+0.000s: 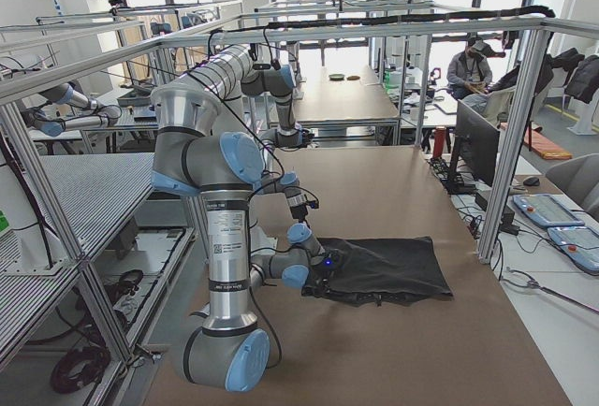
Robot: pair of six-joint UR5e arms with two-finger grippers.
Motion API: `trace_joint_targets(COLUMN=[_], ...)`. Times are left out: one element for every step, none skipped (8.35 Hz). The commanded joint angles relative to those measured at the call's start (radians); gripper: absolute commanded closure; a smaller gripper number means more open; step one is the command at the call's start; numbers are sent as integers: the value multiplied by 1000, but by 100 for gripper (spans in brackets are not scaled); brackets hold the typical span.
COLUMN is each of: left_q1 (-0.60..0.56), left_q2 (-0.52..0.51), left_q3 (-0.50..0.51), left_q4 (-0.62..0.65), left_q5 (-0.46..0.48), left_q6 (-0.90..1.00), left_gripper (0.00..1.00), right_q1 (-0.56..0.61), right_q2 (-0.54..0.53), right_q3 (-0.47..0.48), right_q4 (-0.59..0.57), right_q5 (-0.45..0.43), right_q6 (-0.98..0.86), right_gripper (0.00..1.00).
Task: Fold clothes
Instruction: 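Grasp the shirt's near edge with both grippers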
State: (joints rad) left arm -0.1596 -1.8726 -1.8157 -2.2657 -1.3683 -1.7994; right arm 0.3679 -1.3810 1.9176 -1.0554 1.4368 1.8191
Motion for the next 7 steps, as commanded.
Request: trace_joint_targets(left_q1=[0, 0, 0, 0, 0, 0, 0], left_q2=[0, 0, 0, 1, 1, 3, 3], left_q3=[1, 1, 1, 1, 2, 2, 2], left_q4=[1, 0, 0, 1, 2, 0, 1], left_q5=[1, 1, 1, 1, 1, 1, 1], left_q6=[0, 0, 0, 0, 0, 2, 2], left_gripper=[100, 100, 100, 100, 100, 100, 100], right_q1=[-50, -72, -101, -113, -113, -113, -113], right_q2=[-4, -3, -3, 0, 5, 5, 8], right_q3=[-34, -38, -58, -61, -60, -60, -58], right_q4=[-8, -8, -8, -6, -2, 3, 5], right_q5=[-9, -33, -77, -99, -101, -101, -101], right_q6=[98, 101, 130, 149, 176, 201, 201], right_gripper=[9, 9, 10, 16, 39, 66, 83])
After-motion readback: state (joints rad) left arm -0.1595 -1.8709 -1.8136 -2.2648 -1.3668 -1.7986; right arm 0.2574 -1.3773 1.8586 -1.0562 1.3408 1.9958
